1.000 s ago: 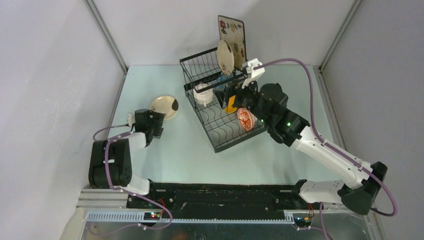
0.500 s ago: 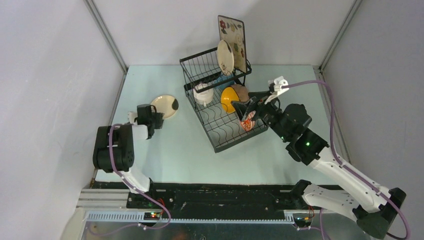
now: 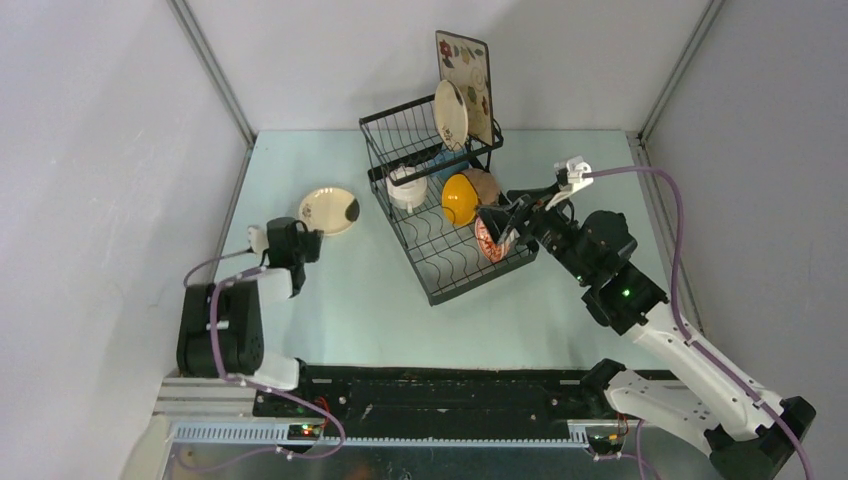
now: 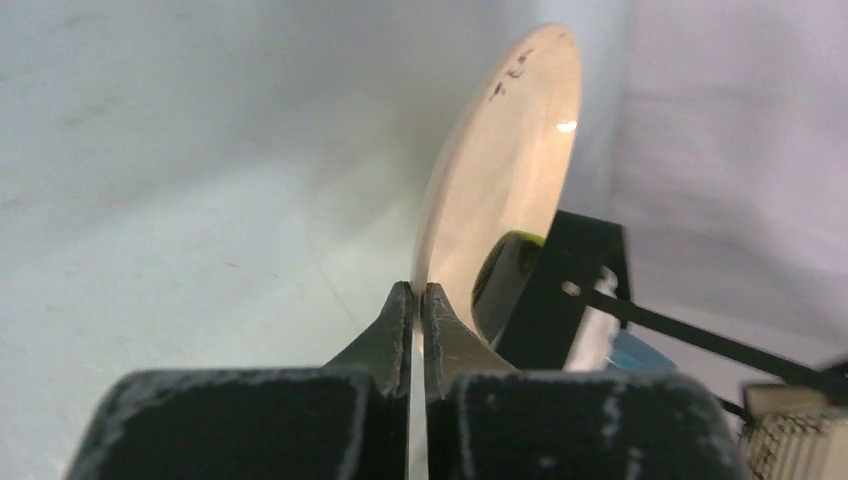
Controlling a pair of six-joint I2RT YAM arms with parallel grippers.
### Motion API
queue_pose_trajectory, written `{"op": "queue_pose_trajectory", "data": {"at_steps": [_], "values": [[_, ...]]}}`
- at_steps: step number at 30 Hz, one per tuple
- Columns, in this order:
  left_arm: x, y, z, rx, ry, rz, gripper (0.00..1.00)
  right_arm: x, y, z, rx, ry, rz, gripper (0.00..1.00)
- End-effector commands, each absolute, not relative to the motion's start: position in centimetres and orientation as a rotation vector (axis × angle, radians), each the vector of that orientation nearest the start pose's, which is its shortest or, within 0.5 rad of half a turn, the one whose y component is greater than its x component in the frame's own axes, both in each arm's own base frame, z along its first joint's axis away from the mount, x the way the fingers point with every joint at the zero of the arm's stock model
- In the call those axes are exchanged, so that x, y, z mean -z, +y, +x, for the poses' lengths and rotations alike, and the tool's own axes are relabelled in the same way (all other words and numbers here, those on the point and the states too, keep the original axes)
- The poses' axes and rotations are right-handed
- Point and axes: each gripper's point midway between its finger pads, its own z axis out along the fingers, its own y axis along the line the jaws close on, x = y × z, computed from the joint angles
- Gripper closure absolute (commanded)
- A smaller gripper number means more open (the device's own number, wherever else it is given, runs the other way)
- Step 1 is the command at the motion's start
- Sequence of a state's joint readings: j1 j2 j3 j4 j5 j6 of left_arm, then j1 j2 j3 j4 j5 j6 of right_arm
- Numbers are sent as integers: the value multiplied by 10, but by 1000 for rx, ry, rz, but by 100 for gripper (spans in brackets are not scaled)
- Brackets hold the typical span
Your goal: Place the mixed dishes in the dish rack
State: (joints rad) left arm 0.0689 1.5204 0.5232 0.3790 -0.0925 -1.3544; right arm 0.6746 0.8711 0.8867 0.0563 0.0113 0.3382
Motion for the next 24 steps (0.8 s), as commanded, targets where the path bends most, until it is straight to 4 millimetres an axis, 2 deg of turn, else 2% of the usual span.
{"op": "queue_pose_trajectory", "data": {"at_steps": [1,2,3,4,5,6,7,8,9,10,11,12,13,14,17,19,21,23,24], "values": [[-125,-5,389,720,1590,-1289,100,-346,233,256,-910,1574,-257,18],[-124,-9,383,716,1616,-1277,100,-344,234,256,-925,1581,-256,18],[-138,-12,378,734,1592,-1247,100,-337,237,258,-944,1602,-239,18],[-135,-18,371,731,1619,-1241,100,-333,238,261,-949,1618,-218,18],[-148,-21,365,755,1593,-1212,100,-323,242,265,-968,1660,-180,18],[-145,-26,358,760,1608,-1207,100,-318,244,268,-976,1679,-156,18],[-159,-27,353,782,1576,-1182,100,-311,250,272,-1009,1709,-122,18],[-157,-28,346,779,1582,-1183,100,-308,255,271,-1039,1724,-120,17],[-173,-32,340,803,1553,-1147,100,-305,263,273,-1082,1739,-96,15],[-170,-35,332,787,1580,-1139,100,-304,269,271,-1111,1744,-100,14],[-188,-32,324,784,1531,-1112,100,-305,278,271,-1147,1736,-103,12],[-186,-29,316,738,1557,-1114,100,-307,282,270,-1164,1727,-107,11],[-203,-22,306,711,1503,-1087,100,-310,288,268,-1187,1715,-108,11],[-213,-14,294,677,1470,-1090,100,-312,291,268,-1191,1705,-105,11],[-233,-9,273,657,1424,-1042,100,-321,302,266,-1193,1663,-114,12],[-248,-15,264,692,1409,-986,100,-325,310,267,-1193,1652,-121,13],[-262,-29,260,764,1422,-910,100,-331,318,270,-1205,1652,-123,14],[-279,-48,261,864,1423,-816,100,-339,325,274,-1222,1644,-119,15],[-279,-64,260,924,1458,-765,100,-344,329,276,-1230,1631,-120,16]]}}
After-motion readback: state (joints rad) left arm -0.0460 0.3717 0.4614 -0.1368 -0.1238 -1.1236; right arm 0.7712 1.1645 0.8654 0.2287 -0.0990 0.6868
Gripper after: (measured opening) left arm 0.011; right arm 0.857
